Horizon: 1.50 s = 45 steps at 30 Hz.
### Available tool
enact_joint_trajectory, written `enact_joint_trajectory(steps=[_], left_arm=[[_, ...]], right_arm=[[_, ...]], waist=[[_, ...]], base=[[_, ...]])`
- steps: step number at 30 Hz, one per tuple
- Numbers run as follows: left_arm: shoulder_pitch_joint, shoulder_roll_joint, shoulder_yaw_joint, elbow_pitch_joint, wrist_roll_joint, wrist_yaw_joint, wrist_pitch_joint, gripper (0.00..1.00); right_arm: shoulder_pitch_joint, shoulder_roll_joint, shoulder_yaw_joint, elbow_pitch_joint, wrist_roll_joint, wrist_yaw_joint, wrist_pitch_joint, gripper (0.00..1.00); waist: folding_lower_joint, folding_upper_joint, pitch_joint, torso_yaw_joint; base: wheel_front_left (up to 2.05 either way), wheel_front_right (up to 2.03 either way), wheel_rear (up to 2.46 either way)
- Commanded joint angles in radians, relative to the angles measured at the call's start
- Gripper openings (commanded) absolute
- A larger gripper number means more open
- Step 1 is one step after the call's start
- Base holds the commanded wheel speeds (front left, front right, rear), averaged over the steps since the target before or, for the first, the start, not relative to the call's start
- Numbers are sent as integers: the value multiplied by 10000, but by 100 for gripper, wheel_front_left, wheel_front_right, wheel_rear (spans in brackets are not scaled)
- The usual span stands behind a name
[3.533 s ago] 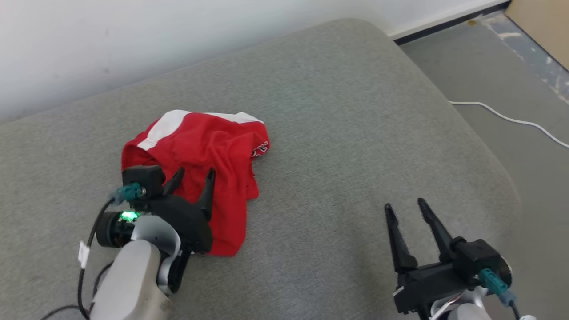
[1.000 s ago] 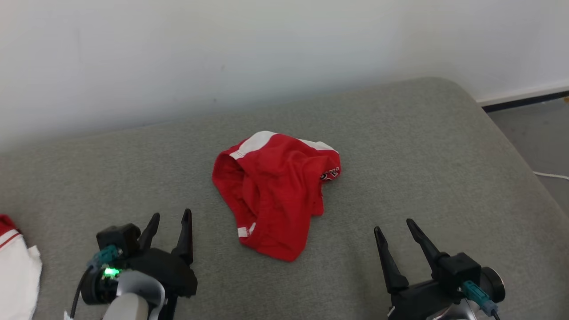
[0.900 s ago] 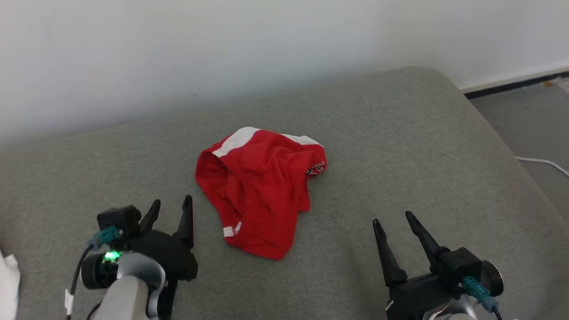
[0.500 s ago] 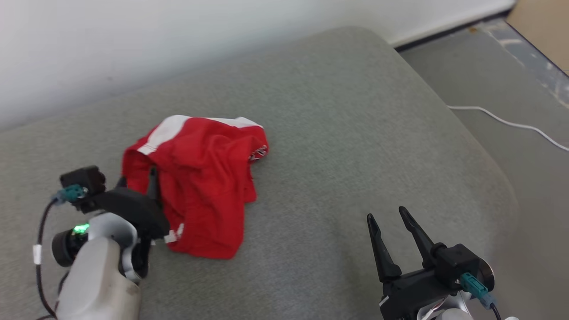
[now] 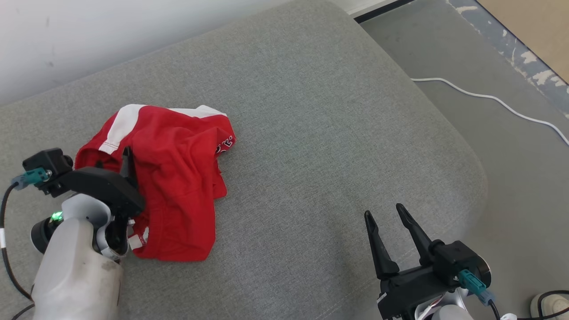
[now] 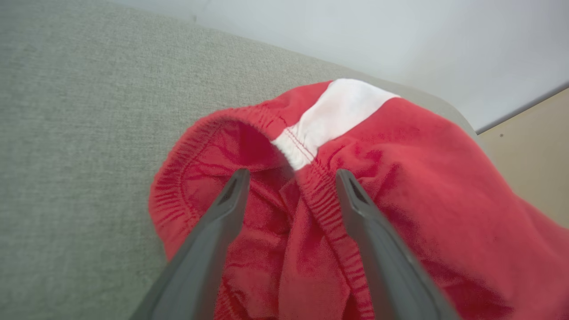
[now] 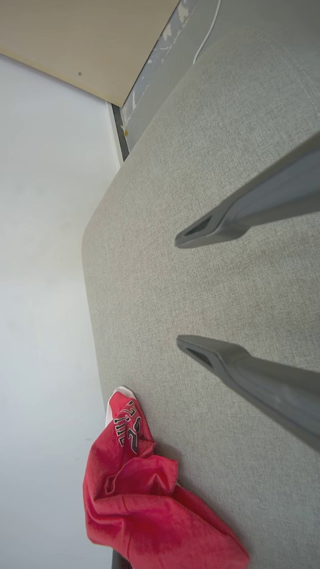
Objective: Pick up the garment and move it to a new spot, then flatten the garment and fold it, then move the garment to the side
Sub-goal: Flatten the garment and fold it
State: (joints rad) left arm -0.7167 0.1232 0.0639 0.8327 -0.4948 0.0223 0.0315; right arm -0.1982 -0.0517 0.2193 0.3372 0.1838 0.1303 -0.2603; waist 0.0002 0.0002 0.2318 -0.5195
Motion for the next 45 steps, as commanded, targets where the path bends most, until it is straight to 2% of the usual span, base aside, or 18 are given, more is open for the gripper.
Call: enact_joint_trajectory(steps=[1, 13, 19, 20, 21, 22, 30, 36, 42, 45], left_arm=[[-128, 1, 44, 62, -83, -50, -34, 100], [-539, -177, -70, 802, -385, -300, 267, 100], [-918, -244, -243, 1201, -460, -652, 188, 100], [-964, -249, -284, 1268, -447, -691, 150, 90], [-1003, -242, -327, 1326, -425, -759, 112, 36], [-1037, -224, -384, 1356, -378, -808, 28, 0], [-1292, 69, -769, 1042, 81, -1100, -1618, 0], [-1895, -110, -1385, 388, 473, -1308, -2299, 0], [-2821, -455, -2533, -481, 488, -1521, -2515, 0], [-3090, -644, -3801, -1259, 73, -1516, -2508, 0]], right_arm=[[-39, 23, 28, 13, 41, 9, -41, 100], [61, 21, -4, -8, -209, 9, -53, 100], [167, 21, -83, -122, -315, 9, -55, 100], [185, 21, -86, -123, -326, 9, -55, 100], [188, 21, -89, -124, -338, 9, -54, 100], [185, 21, -102, -129, -355, 9, -46, 100], [202, 21, -68, -120, -381, 9, 100, 100], [152, 20, -88, -70, -265, 9, 105, 100], [158, 12, 63, 66, -169, 9, 129, 100], [276, 14, -58, 51, -155, 9, 102, 100]], waist=[[-2, -2, -19, 13], [-2, -2, -204, 38], [-2, -2, -217, 36], [-2, -2, -233, 37], [-2, -2, -245, 39], [-2, -2, -252, 43], [-2, -2, -537, 173], [-2, -2, -749, 564], [-2, -2, -1059, 624], [-2, -2, -1112, 687]], base=[[0, 0, 0], [0, 0, 0], [0, 0, 0], [0, 0, 0], [0, 0, 0], [0, 0, 0], [0, 0, 0], [0, 0, 0], [0, 0, 0], [0, 0, 0]])
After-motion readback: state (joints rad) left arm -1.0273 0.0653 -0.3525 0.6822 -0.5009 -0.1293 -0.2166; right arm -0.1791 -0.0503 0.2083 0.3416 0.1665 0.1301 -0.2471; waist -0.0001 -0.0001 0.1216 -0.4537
